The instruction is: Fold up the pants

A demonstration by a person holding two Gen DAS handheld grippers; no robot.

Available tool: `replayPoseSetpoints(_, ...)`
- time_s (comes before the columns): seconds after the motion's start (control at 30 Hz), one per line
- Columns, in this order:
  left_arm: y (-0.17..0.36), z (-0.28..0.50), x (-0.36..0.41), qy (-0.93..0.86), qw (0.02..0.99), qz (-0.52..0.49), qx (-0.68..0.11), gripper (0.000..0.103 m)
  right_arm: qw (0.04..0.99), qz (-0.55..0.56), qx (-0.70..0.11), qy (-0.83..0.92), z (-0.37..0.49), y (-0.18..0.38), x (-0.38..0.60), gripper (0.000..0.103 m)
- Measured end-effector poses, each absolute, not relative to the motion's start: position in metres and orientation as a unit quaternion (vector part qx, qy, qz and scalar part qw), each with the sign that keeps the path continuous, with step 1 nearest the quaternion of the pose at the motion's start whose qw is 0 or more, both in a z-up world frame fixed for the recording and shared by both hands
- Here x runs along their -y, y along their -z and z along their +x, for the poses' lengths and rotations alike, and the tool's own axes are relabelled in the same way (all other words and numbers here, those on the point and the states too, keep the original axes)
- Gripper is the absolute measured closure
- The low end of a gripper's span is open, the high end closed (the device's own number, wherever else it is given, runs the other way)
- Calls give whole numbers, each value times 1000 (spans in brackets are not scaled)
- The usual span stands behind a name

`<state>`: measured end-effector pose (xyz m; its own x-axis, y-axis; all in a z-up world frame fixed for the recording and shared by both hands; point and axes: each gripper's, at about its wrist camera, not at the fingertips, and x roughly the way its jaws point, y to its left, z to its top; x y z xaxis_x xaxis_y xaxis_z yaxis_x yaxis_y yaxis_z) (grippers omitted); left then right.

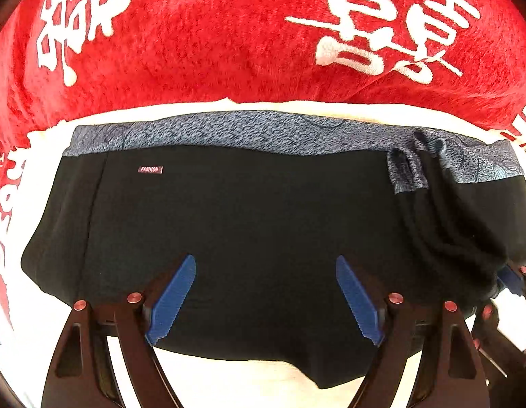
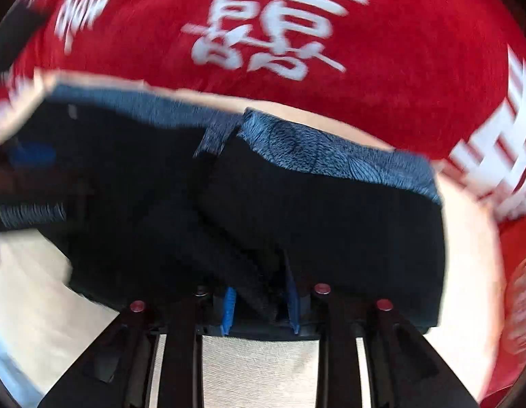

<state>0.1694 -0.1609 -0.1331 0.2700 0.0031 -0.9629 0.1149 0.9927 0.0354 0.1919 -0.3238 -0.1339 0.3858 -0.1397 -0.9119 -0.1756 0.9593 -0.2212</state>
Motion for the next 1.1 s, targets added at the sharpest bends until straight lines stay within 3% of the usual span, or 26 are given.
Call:
replayPoseSetpoints(0.03, 133, 169, 160, 42, 794, 41, -605, 17, 821, -152, -550, -15, 188, 132, 320, 56)
replayPoseSetpoints(0.1, 134, 176, 162, 53, 791, 31, -609, 17, 822, -156, -546, -37, 173, 119, 313, 45)
replayPoseSetpoints(0.17, 130, 178, 163, 71, 792, 23, -606, 17, 823, -123, -551, -61, 166, 106, 318, 45)
replayPoseSetpoints(0.3, 126, 186, 176, 122, 789, 17, -602, 17, 806, 101, -578, -76, 167, 87, 377, 45)
replayPoseSetpoints(0.37, 124, 191, 187, 142, 781, 17, -608, 17, 797, 150, -584, -37, 170, 91, 399, 45)
replayPoseSetpoints(0.63, 103, 203, 236, 263, 738, -45, -620, 18, 788, 174, -591, 16, 165, 93, 460, 45)
replayPoseSetpoints(0.7, 105, 202, 248, 267, 728, -35, -631, 41, 786, 181, -591, 19, 167, 97, 469, 45)
replayPoseSetpoints(0.83, 115, 202, 255, 275, 710, -46, -647, 50, 781, 206, -590, 17, 163, 101, 483, 52)
replayPoseSetpoints(0.87, 117, 202, 257, 280, 706, -49, -649, 66, 781, 209, -589, 15, 161, 101, 485, 53)
replayPoseSetpoints(0.93, 118, 200, 262, 288, 697, -48, -655, 79, 779, 214, -589, 10, 159, 102, 490, 58)
replayPoseSetpoints(0.97, 118, 200, 265, 296, 690, -50, -659, 99, 778, 216, -590, 9, 158, 103, 492, 59)
replayPoseSetpoints(1.1, 103, 196, 259, 308, 693, -66, -649, 99, 775, 221, -592, 5, 154, 98, 497, 63)
